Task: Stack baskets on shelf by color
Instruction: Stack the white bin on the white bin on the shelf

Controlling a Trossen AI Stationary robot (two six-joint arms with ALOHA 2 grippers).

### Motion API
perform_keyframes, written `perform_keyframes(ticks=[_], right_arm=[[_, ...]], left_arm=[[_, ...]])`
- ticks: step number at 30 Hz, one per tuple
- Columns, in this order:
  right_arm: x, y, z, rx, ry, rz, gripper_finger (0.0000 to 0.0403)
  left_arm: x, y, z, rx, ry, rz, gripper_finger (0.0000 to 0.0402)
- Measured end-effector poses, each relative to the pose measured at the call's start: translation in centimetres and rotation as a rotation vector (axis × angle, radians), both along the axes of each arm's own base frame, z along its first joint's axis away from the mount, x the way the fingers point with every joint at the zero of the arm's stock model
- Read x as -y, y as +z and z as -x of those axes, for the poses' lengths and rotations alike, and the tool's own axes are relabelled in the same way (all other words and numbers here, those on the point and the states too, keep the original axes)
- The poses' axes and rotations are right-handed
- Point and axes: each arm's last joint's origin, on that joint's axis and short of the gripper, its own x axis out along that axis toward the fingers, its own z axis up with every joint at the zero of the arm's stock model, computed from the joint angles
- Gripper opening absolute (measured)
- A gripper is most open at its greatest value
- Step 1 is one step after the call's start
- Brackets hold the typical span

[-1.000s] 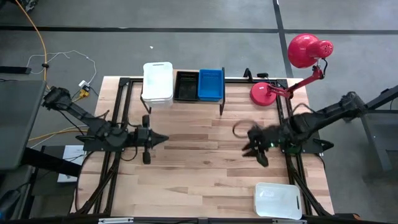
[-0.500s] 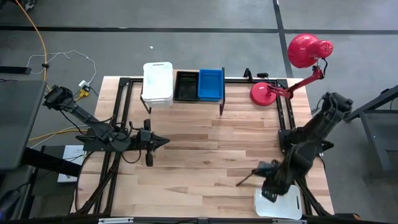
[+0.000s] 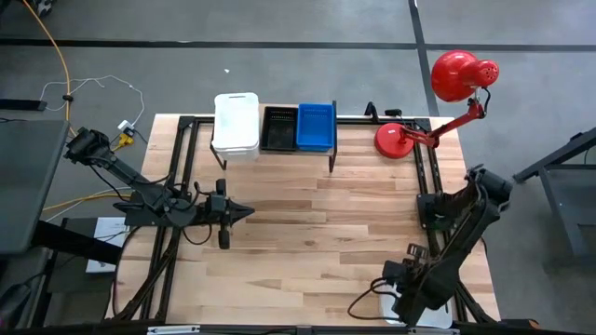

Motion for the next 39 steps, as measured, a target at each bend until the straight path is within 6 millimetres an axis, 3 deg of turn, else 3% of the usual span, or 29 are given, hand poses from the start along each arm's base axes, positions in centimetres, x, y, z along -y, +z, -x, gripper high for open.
perform_keyframes(ticks=[4, 11, 19, 23, 29, 33, 39], right_arm=[[-0.1, -1.1, 0.1, -0.051, 0.005, 0.012, 0.0122], [0.3, -1.2, 0.2, -0.032, 0.042, 0.067, 0.0122], [0.6, -4.4, 0.7, -0.082, 0.042, -0.030, 0.0122], [0.8, -4.7, 0.8, -0.079, 0.048, -0.012, 0.0107], [1.6, -4.3, -0.1, -0.079, 0.081, -0.029, 0.0010], [2.9, -3.1, -1.4, 0.049, 0.100, -0.002, 0.0006], [6.2, 0.7, -2.9, 0.419, 0.108, 0.175, 0.0001]], left_arm=[[0.0, 0.0, 0.0, 0.000, 0.000, 0.001, 0.0000], [0.0, 0.0, 0.0, 0.002, -0.009, 0.010, 0.0000], [0.1, 0.0, 0.0, 0.001, -0.024, 0.017, 0.0000], [0.1, 0.0, 0.0, 0.001, -0.024, 0.018, 0.0000], [-0.1, 0.1, 0.0, 0.023, 0.045, 0.051, 0.0000], [-0.3, 0.5, 0.3, 0.050, 0.092, 0.056, 0.0000], [-0.1, 0.9, 0.8, 0.061, 0.066, 0.047, 0.0000]])
